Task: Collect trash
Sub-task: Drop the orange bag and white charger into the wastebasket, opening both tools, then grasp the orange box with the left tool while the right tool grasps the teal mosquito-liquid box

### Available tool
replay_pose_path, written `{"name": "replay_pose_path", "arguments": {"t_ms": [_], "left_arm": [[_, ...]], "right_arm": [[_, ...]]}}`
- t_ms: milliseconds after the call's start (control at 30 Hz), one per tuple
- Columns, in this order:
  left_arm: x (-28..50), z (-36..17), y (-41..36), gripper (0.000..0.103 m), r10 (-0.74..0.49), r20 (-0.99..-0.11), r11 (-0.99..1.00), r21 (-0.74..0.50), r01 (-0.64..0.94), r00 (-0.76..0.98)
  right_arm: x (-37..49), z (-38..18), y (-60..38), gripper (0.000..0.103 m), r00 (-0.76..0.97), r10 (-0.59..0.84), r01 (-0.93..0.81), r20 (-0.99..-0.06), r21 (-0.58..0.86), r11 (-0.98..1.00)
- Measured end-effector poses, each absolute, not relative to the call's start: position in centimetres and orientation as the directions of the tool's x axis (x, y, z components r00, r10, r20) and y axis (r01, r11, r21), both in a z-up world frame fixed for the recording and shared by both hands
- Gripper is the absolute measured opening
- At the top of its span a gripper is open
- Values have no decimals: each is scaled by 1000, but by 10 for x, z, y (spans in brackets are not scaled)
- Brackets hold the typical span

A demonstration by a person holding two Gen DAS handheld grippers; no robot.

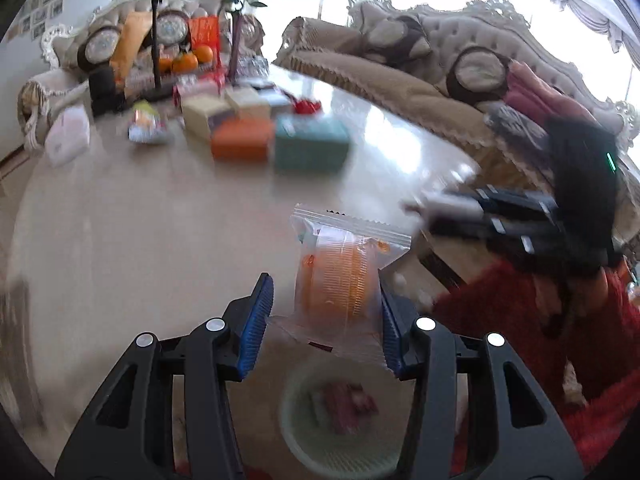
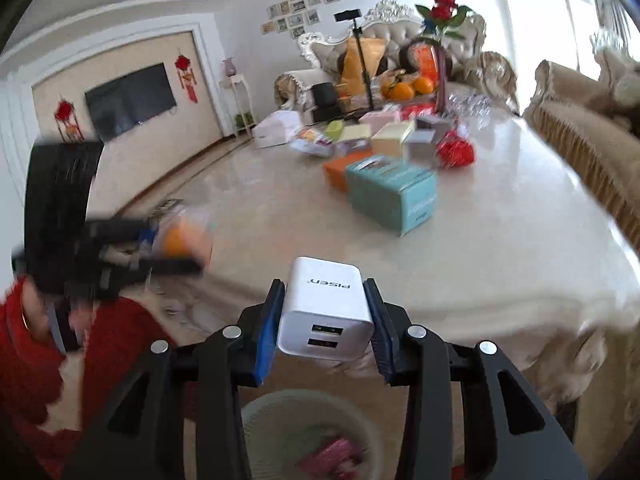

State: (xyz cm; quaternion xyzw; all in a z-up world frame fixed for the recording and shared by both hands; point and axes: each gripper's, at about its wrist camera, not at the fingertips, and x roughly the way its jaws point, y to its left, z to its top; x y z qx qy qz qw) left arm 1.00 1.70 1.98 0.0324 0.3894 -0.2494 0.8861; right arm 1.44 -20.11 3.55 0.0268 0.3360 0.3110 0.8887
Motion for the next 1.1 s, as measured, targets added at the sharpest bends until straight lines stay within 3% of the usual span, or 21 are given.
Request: {"name": "replay_pose_path", "arguments": {"t_ms": [133, 400, 433, 467, 533, 567, 600, 700, 833, 967, 1033, 1100], "left_arm": [[-39, -23, 11, 48, -407, -779, 875, -183, 449, 477], [-25, -159, -16, 51, -319, -916, 905, -220, 363, 241], [-22, -175, -21, 61, -300, -932, 910, -216, 354, 204], [-19, -183, -23, 76, -283, -940, 914, -203, 350, 193], [-19, -194, -28, 82, -243, -952, 919, -164, 359, 188], [-20, -196, -29, 82, -243, -953, 918, -165, 361, 183], [-21, -197, -27, 82, -242, -953, 921, -166, 353, 182], [-22, -190, -21, 82, -246, -947, 930, -171, 324, 207], [-26, -143, 4, 82, -245, -916, 939, -143, 311, 319], [-14, -74, 31, 82, -260, -850, 947, -130, 294, 459], [3, -40, 42, 88, -257, -810, 951, -115, 287, 527], [24, -16, 47, 89, -249, -777, 955, -98, 280, 578]], "right_arm": [[-21, 17, -193, 38, 506, 575, -549, -643, 273, 790], [-32, -106, -179, 38, 275, 430, -417, -860, 296, 860], [-32, -119, -177, 38, 248, 416, -410, -875, 294, 864], [-33, -128, -175, 38, 220, 407, -406, -887, 296, 865], [-32, -142, -170, 45, 179, 375, -395, -910, 283, 874], [-33, -143, -168, 57, 170, 363, -398, -916, 273, 876], [-34, -143, -166, 63, 175, 350, -401, -920, 258, 879], [-34, -135, -167, 63, 204, 346, -401, -916, 244, 883], [-35, -100, -179, 63, 278, 373, -422, -885, 236, 875], [-24, -23, -200, 64, 498, 413, -485, -763, 150, 862], [-4, 12, -210, 76, 610, 416, -505, -675, 73, 860], [15, 32, -213, 79, 679, 407, -512, -611, 4, 859]]}}
